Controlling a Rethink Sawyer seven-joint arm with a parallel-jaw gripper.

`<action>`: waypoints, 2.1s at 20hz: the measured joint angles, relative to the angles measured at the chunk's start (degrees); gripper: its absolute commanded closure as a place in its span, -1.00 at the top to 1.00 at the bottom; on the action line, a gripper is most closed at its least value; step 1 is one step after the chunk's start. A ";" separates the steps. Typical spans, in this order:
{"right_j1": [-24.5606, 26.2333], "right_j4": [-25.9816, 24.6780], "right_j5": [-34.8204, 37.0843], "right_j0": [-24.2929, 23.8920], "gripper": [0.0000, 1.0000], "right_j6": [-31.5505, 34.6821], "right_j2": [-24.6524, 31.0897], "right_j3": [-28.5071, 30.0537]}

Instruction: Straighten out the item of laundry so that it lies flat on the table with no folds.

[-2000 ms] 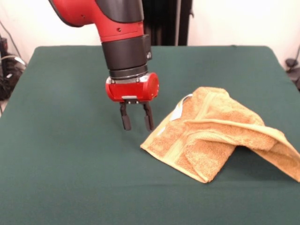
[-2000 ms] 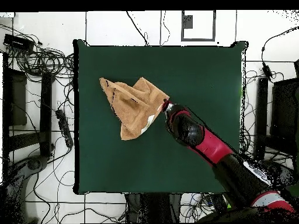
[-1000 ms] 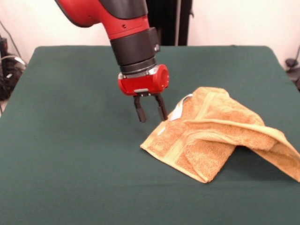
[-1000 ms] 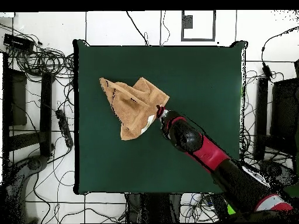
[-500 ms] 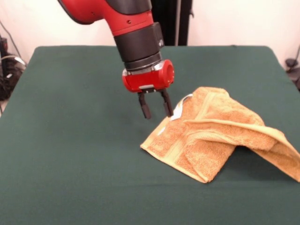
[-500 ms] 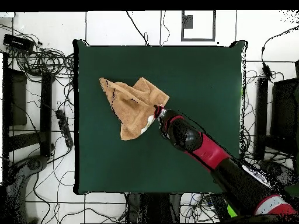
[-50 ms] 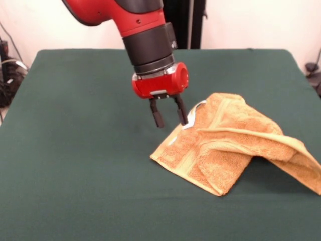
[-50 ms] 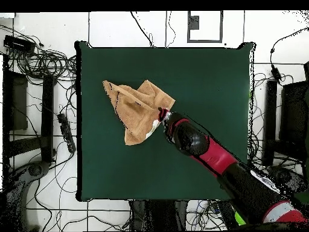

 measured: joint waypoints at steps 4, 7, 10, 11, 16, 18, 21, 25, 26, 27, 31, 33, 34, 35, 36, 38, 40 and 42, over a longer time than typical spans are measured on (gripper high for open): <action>2.91 -0.08 0.00 -0.55 1.00 0.00 0.96 -0.22; 5.36 -0.73 -0.23 -1.25 1.00 0.00 2.05 -0.35; 7.76 -1.55 -0.57 -2.13 1.00 0.00 3.41 -0.45; 7.86 -1.66 -0.57 -2.28 1.00 0.00 3.52 -0.46; 9.22 -2.79 -0.53 -3.93 1.00 0.00 4.79 -0.63; 9.76 -3.58 -0.47 -4.40 1.00 0.00 5.32 -0.94; 10.58 -5.04 0.08 -5.14 1.00 0.01 6.08 -1.61; 11.28 -6.59 1.59 -5.92 1.00 0.01 6.73 -2.46; 11.54 -7.09 2.25 -6.18 1.00 0.01 6.97 -2.82; 12.38 -8.00 4.23 -6.71 -1.00 0.00 7.46 -4.21; 13.71 -8.58 4.47 -6.57 -1.00 0.01 7.51 -5.97; 14.84 -9.78 4.49 -6.63 -1.00 0.01 8.55 -7.23; 15.08 -10.04 4.47 -6.64 -1.00 0.00 8.84 -7.50; 15.32 -10.30 4.46 -6.64 -1.00 0.00 9.13 -7.76; 16.04 -10.72 4.46 -6.61 -1.00 0.00 9.79 -8.55; 16.61 -11.16 4.46 -6.58 -1.00 0.00 10.36 -9.26; 17.19 -11.60 4.47 -6.57 -1.00 0.00 10.88 -9.97; 17.58 -11.93 4.47 -6.54 -1.00 0.00 11.30 -10.52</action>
